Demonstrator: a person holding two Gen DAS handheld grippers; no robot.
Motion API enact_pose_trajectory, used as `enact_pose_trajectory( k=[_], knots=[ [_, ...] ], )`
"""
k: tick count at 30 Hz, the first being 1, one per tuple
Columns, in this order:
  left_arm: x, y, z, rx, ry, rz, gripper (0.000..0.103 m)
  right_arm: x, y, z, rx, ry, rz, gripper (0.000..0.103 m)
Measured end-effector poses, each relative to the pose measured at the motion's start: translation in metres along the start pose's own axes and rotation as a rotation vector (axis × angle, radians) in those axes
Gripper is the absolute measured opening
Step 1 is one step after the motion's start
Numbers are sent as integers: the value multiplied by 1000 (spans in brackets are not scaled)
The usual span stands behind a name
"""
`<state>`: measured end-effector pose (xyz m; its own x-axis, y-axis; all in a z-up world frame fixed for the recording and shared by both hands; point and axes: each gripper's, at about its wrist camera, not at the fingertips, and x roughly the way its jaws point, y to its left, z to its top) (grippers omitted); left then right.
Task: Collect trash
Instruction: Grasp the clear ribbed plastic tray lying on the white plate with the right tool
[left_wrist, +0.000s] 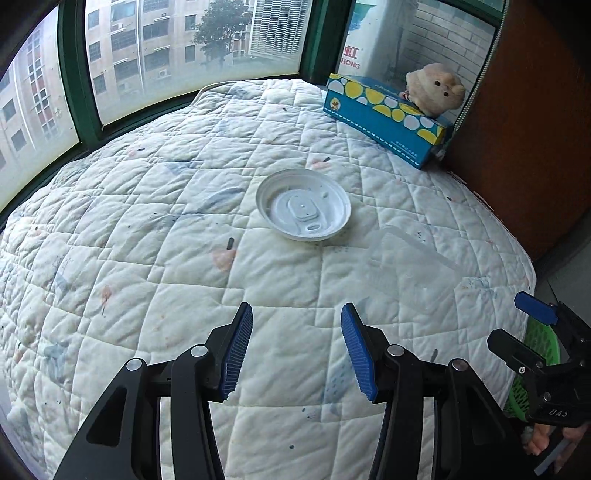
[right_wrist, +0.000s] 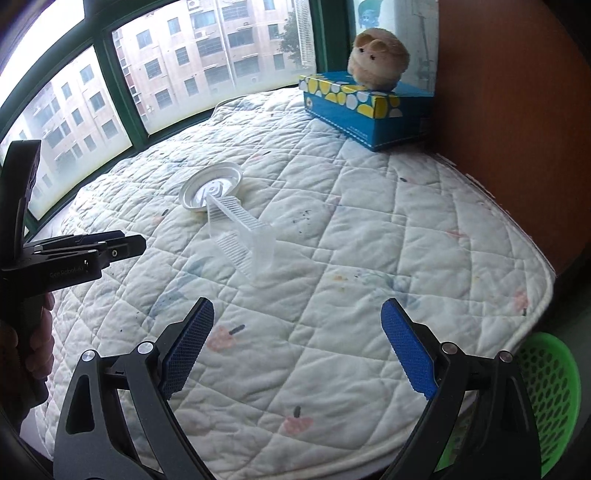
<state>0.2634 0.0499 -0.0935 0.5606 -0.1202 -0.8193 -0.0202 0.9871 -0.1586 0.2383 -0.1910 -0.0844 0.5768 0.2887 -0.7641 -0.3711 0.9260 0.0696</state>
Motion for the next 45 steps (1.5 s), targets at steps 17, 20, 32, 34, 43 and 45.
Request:
enact_pose_trajectory(
  k=[17, 20, 32, 34, 43, 45],
  knots=[
    [20, 69, 22, -108, 12, 38, 49, 76, 37, 28, -143, 85, 3, 91],
    [24, 70, 27, -108, 15, 33, 49, 84, 41, 28, -174, 96, -18, 91],
    [53, 57, 51, -81, 40, 5, 49, 93, 36, 29, -165, 100, -38, 53],
    [58, 52, 58, -75, 37, 0, 49, 91, 33, 29, -152, 97, -35, 52],
    [89, 42, 84, -72, 59, -13, 49, 85, 24, 29, -108, 95, -31, 41],
    [95, 44, 85, -79, 67, -24, 49, 83, 25, 30, -105, 91, -37, 38]
  ],
)
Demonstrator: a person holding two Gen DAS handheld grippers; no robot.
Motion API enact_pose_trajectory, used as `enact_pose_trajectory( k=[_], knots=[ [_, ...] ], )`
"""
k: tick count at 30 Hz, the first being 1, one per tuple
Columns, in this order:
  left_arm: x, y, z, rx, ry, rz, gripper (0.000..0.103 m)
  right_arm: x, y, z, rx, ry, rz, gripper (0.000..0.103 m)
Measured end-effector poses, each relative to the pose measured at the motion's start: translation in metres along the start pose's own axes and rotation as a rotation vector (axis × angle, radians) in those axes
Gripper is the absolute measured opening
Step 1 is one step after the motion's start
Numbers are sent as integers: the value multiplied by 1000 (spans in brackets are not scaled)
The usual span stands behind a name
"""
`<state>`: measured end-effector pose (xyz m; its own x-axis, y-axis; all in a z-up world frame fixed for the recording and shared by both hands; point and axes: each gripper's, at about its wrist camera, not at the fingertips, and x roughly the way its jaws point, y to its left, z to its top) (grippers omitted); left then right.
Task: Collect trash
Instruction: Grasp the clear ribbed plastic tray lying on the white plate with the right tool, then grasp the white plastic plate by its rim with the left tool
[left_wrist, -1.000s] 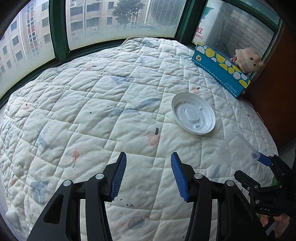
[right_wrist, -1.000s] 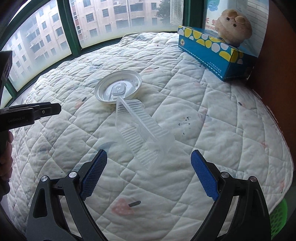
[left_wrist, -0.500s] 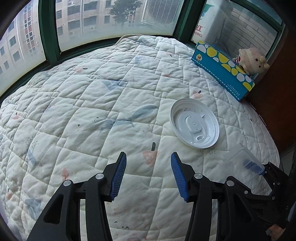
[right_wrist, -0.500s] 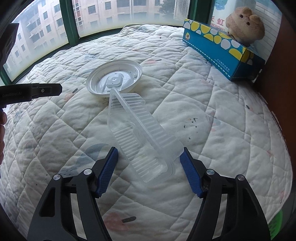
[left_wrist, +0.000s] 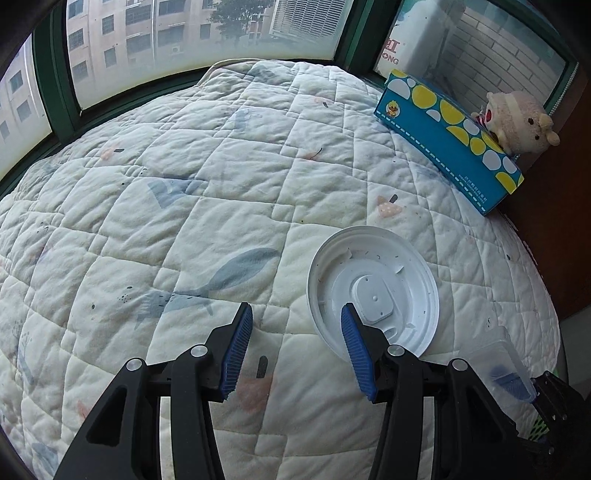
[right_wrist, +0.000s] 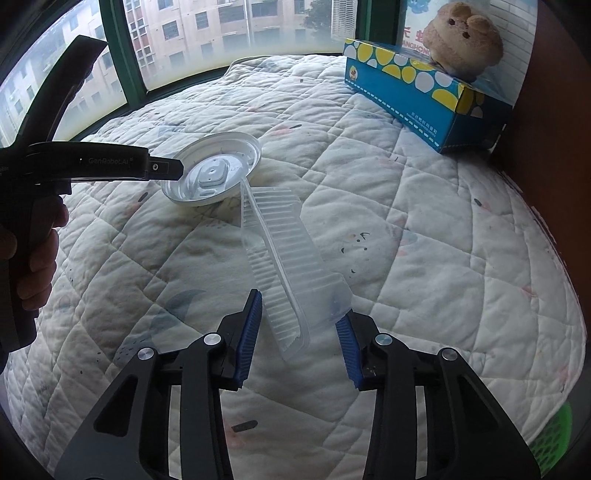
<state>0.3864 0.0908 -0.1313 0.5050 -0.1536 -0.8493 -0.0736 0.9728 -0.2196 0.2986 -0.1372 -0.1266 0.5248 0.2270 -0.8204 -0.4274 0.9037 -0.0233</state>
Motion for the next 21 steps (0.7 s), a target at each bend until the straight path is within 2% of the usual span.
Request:
enact_pose_trajectory(
  k=[2, 6, 13, 16, 18, 21],
  knots=[
    [5, 1, 0, -5, 7, -12, 49, -3, -1, 0, 8, -6, 0, 33],
    [7, -1, 2, 26, -5, -13, 47, -3, -6, -3, 45, -6, 7, 31],
    [8, -8, 6, 57, -3, -24, 33, -6, -6, -7, 81, -20, 25, 27],
    [6, -15, 5, 82, -2, -42, 32, -7, -7, -9, 96, -25, 32, 25],
    [5, -22, 3, 120, -10, -18, 30, -6, -9, -10, 106, -23, 37, 24],
    [6, -21, 4, 116, -4, -25, 28, -4, -10, -10, 119, -17, 36, 24]
  ],
)
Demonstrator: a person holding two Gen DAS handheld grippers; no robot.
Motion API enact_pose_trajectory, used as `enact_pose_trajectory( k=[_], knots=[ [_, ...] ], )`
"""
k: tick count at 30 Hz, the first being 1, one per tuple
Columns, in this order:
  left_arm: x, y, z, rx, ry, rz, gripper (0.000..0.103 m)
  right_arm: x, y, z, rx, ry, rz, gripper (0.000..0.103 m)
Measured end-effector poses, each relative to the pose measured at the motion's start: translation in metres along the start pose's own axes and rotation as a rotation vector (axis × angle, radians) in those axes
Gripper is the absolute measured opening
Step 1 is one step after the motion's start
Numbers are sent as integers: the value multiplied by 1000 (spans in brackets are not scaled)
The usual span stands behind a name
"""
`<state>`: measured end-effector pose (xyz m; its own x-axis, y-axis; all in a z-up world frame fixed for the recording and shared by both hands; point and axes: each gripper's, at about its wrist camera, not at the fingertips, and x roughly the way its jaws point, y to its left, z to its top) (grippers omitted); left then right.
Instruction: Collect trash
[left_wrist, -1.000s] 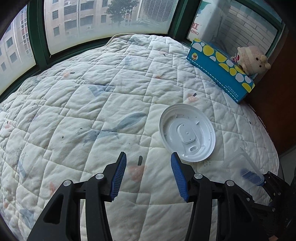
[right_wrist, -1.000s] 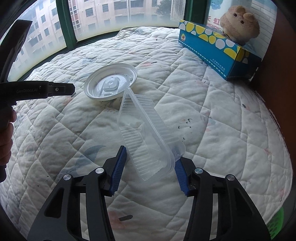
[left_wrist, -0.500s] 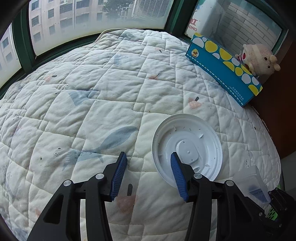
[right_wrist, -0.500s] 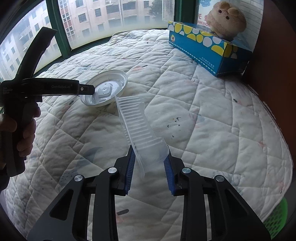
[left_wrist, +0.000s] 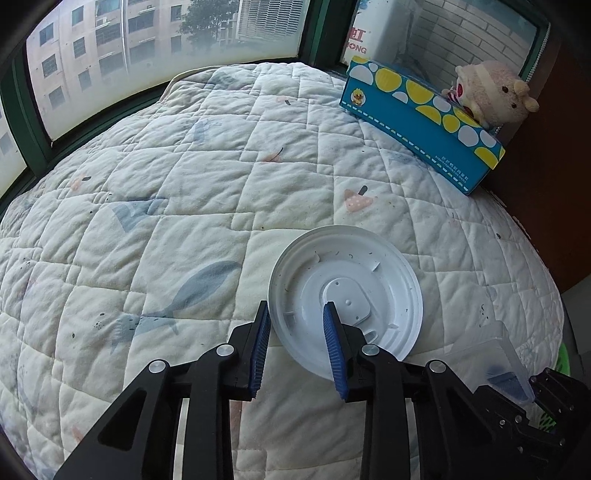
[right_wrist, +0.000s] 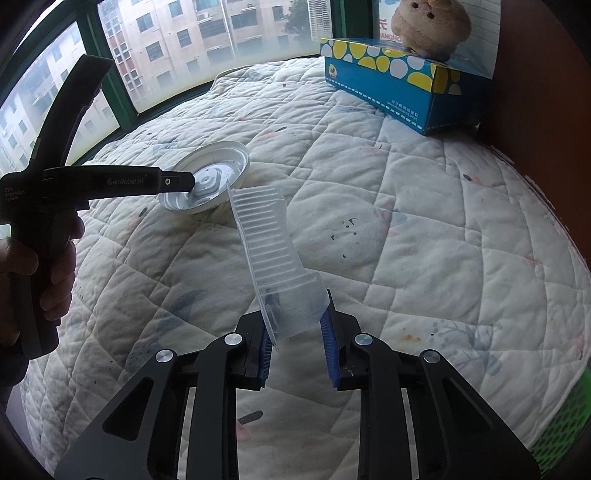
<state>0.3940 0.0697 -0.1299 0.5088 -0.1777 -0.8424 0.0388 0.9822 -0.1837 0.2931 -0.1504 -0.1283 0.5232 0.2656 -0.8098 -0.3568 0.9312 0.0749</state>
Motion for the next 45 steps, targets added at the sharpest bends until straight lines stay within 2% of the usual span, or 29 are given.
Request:
enact_pose_trajectory(
  k=[5, 6, 28, 45],
  knots=[
    [1, 6, 5, -34, 1, -20, 17, -10, 2, 1, 11, -24, -3, 24],
    [1, 7, 5, -34, 1, -16, 10, -10, 1, 1, 19, -26, -2, 24],
    [-33, 9, -4, -31, -49, -49, 6, -38, 9, -1, 41, -65, 10, 21],
    [-68, -13, -15, 6, -82, -72, 5, -77, 3, -12, 54, -105, -38, 21]
  ],
)
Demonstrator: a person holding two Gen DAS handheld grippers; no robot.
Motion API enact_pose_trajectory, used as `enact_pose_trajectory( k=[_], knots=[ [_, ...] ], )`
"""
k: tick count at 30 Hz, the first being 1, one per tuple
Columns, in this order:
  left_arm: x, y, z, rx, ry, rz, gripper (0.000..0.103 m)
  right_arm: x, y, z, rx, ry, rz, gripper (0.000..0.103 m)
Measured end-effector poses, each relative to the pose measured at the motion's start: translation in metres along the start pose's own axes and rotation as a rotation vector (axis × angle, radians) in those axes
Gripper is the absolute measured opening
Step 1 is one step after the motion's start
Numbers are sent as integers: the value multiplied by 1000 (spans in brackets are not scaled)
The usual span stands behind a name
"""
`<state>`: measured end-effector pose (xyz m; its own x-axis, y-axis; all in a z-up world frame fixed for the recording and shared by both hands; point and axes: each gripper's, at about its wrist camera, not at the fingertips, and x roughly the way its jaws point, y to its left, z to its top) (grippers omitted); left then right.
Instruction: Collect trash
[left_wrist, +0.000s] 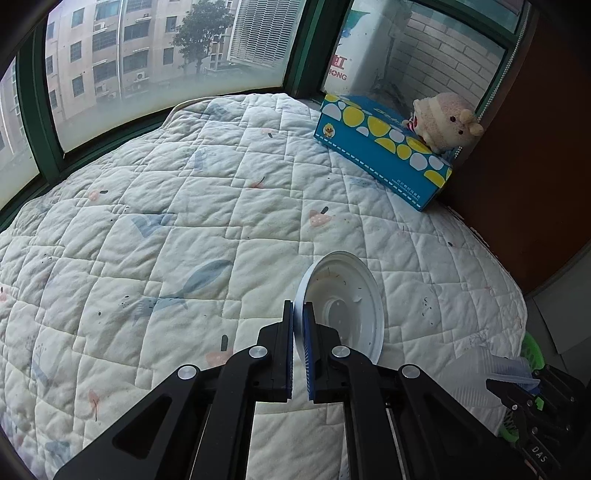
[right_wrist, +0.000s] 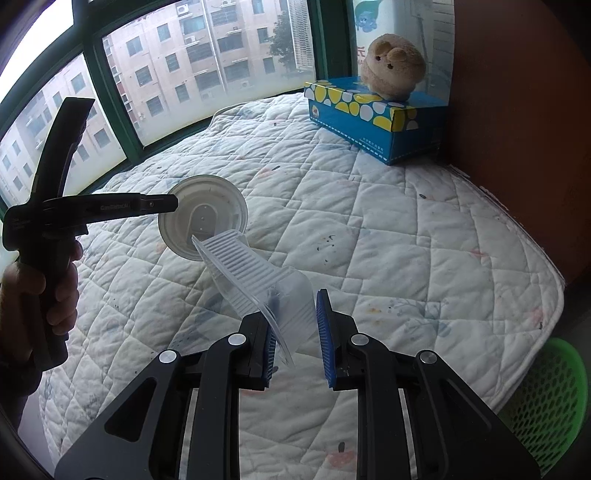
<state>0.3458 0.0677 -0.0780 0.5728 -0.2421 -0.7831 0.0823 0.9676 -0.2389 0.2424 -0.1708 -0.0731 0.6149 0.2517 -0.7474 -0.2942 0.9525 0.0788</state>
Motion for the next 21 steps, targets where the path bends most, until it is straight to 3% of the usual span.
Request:
enact_pose_trajectory(
  k=[21],
  knots=[
    [-30, -10, 2, -4, -44, -3, 5, -37, -19, -8, 29, -46, -36, 21]
  ],
)
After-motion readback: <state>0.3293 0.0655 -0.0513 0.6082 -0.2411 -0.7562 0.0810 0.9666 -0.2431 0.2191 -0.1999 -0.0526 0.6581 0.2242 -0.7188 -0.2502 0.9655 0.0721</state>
